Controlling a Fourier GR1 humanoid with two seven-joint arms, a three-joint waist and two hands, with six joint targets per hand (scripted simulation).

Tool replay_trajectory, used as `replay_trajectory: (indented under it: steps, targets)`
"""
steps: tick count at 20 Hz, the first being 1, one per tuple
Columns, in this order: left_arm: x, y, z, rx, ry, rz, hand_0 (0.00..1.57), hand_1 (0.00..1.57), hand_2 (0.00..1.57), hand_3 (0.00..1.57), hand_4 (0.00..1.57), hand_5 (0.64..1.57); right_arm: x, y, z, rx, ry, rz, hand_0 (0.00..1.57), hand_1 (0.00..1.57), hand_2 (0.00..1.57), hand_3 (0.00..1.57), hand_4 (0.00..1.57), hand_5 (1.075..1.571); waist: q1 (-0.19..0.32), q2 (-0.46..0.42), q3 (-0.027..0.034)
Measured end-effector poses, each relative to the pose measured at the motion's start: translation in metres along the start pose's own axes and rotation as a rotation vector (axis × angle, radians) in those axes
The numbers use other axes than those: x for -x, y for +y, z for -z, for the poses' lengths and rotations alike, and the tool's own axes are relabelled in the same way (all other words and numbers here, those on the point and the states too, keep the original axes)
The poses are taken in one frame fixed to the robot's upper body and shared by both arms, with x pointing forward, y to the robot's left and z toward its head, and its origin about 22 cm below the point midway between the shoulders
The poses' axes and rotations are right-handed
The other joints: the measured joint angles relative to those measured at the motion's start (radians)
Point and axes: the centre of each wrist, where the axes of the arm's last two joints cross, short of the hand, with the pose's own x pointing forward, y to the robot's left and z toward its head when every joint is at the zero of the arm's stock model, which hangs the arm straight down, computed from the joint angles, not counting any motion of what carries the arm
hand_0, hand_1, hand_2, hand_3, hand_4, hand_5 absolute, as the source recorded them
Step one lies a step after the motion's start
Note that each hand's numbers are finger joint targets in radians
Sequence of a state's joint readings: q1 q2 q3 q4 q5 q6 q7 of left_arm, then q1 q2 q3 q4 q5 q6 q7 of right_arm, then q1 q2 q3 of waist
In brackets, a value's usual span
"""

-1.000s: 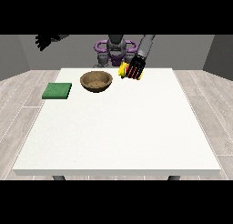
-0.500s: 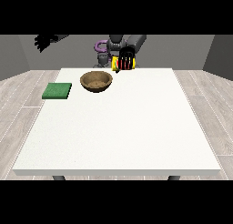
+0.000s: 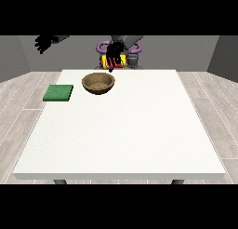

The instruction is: Pick the cup and pour the ball into the bowl, then pick the bowl and place it on the pad

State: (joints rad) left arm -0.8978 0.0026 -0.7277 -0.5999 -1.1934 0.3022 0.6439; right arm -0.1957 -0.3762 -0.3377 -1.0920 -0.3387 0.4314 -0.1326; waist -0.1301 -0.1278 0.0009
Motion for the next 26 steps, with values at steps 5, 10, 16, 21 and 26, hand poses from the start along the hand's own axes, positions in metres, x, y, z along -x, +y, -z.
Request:
replay_trajectory:
  steps: [5,10,16,21,26]
  targets:
    - [-0.018,0.028,-0.002,0.02,-0.074,0.091,0.0,0.0,1.18,1.47,0.91,1.571,0.003,0.005,0.005,-0.005,0.018,-0.004,0.0,0.0,0.0,0.0,0.71,1.569,0.002,-0.008,-0.0002]
    - [0.005,0.026,0.001,0.001,-0.026,-0.043,0.0,0.0,1.57,1.19,1.14,1.557,0.009,0.008,0.0,0.022,0.03,0.008,0.0,0.0,0.0,0.0,0.71,1.569,0.036,-0.001,-0.0012]
    - [0.037,0.012,-0.012,-0.063,0.072,-0.475,0.97,0.97,0.93,0.58,1.24,1.571,0.021,0.012,-0.011,0.041,0.037,0.032,0.0,0.0,0.0,0.0,0.71,1.57,0.084,0.056,-0.0047]
    - [0.048,0.058,-0.004,-0.19,0.176,-1.012,0.0,0.0,0.0,0.0,0.41,1.497,0.026,0.026,-0.004,0.048,0.037,0.058,0.0,0.0,0.0,0.0,0.7,1.57,0.124,0.12,-0.0152]
    - [0.089,0.1,0.002,-0.213,0.16,-1.432,0.0,0.0,0.0,0.0,0.15,1.492,0.036,0.036,-0.005,0.1,0.036,0.074,0.0,0.0,0.0,0.0,0.49,1.57,0.203,0.161,-0.015]
